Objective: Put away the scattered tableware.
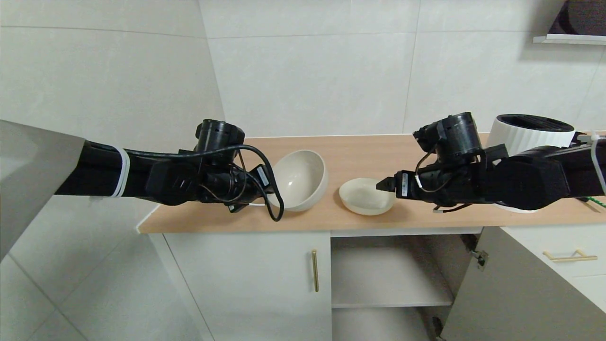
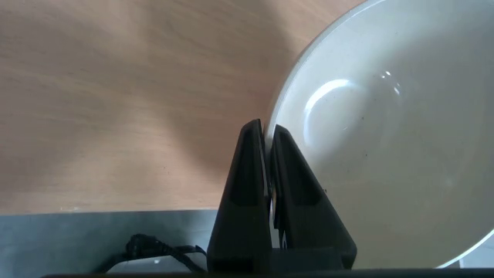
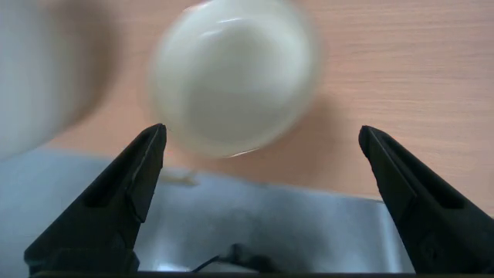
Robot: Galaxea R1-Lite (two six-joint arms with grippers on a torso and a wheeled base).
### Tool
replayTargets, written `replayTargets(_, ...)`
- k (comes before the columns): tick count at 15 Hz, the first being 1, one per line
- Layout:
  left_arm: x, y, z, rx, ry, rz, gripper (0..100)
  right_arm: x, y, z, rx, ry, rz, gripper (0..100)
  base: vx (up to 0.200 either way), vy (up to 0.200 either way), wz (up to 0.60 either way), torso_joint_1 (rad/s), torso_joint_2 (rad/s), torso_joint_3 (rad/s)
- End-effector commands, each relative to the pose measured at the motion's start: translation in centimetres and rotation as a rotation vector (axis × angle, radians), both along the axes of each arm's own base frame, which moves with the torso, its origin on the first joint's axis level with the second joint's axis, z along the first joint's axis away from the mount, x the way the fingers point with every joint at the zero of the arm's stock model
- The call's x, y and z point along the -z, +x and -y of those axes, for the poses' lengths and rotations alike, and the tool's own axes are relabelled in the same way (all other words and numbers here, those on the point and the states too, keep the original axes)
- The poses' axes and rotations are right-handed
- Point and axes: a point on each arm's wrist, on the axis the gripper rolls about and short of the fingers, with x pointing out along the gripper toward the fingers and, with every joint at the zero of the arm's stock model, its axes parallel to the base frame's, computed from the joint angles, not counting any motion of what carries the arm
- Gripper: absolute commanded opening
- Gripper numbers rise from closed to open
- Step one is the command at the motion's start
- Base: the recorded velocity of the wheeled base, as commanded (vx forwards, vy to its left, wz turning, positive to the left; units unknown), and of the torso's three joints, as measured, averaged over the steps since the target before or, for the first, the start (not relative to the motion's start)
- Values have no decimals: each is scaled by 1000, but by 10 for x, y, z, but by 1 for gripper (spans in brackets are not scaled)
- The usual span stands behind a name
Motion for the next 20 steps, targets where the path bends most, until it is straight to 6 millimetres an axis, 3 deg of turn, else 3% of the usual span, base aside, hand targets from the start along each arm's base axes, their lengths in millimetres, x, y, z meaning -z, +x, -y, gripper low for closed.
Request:
replayTargets(1, -7, -5, -2, 3, -6, 14, 0, 17, 14, -7, 34, -42, -26, 100, 0, 0, 0, 0, 0, 0)
replayTargets(4, -9, -7, -2, 4, -8, 17, 0, 39, 33, -14, 152, -130, -15, 100, 0, 0, 0, 0, 0, 0)
replayTargets(7, -8, -7, -2, 4, -6, 13, 0, 49, 39, -19, 170, -142, -10, 100, 0, 0, 0, 0, 0, 0)
replayTargets(14, -8, -7, -2, 4, -7, 14, 0, 50, 41, -21, 169, -130, 7, 100, 0, 0, 0, 0, 0, 0)
replayTargets(15, -9, -8, -2, 5, -9, 17, 0, 50, 41, -21, 169, -127, 8, 0, 0, 0, 0, 0, 0, 0)
replayTargets(20, -14, -10, -4, 3, -12, 25, 0, 50, 41, -21, 163, -127, 4, 0, 0, 0, 0, 0, 0, 0)
